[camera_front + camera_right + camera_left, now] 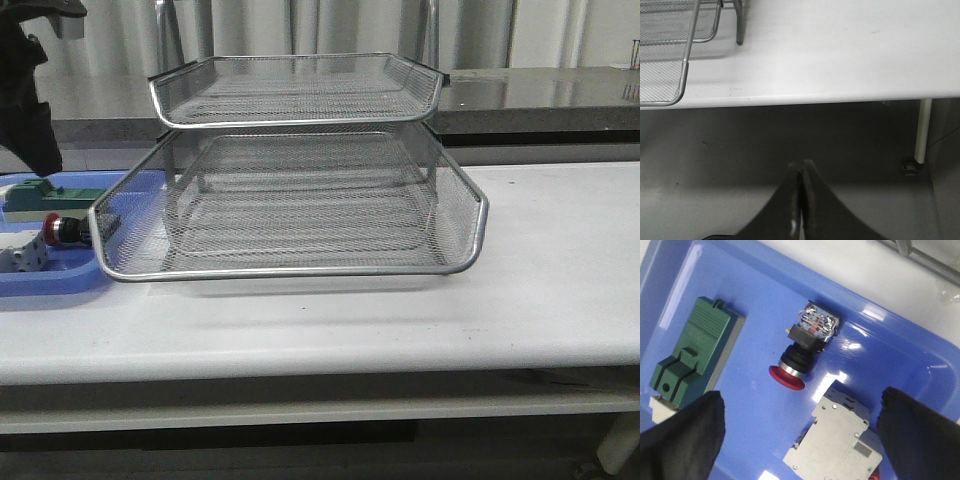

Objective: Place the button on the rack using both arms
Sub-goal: 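Lower the left gripper into the blue tray and grasp the red push button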

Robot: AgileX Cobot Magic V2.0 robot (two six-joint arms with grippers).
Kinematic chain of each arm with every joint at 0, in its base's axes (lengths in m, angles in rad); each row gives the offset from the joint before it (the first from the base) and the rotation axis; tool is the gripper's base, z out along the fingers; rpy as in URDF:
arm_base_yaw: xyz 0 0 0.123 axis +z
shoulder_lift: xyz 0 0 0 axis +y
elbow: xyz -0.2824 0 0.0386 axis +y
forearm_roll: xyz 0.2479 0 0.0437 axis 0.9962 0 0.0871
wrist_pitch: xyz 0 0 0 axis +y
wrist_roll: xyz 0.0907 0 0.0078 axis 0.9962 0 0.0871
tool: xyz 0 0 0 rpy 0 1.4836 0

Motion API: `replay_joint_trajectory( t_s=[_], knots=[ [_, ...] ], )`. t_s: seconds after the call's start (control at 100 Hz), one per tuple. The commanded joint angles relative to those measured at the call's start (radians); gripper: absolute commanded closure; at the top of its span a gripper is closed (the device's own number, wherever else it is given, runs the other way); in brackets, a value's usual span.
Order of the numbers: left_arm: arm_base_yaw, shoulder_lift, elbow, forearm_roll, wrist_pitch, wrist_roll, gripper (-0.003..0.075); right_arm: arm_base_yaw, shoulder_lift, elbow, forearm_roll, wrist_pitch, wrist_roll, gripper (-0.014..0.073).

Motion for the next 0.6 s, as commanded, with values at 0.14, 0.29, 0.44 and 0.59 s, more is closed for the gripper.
replay_joint_trajectory(
  t_s=[0.14,0.29,0.44,0.59],
  knots=[
    [-0.005,-0.009,-0.038,-0.013,-0.093,0.097,0.0125,-0.005,0.003,-0.036,-0.013,-0.062,-0.002,0.0661],
    [-0.017,0.025,-0.038,-0.009,-0.13,0.108,0.0125,-0.005,0.003,-0.036,-0.013,-0.062,-0.002,0.0661],
    [-0.039,0.053,-0.038,-0.002,-0.166,0.144,0.0125,-0.005,0.003,-0.036,-0.013,-0.061,-0.002,0.0661],
    [-0.055,0.076,-0.04,0.009,-0.199,0.146,0.0125,-0.005,0.003,-0.036,-0.013,-0.061,-0.002,0.0661]
  ],
)
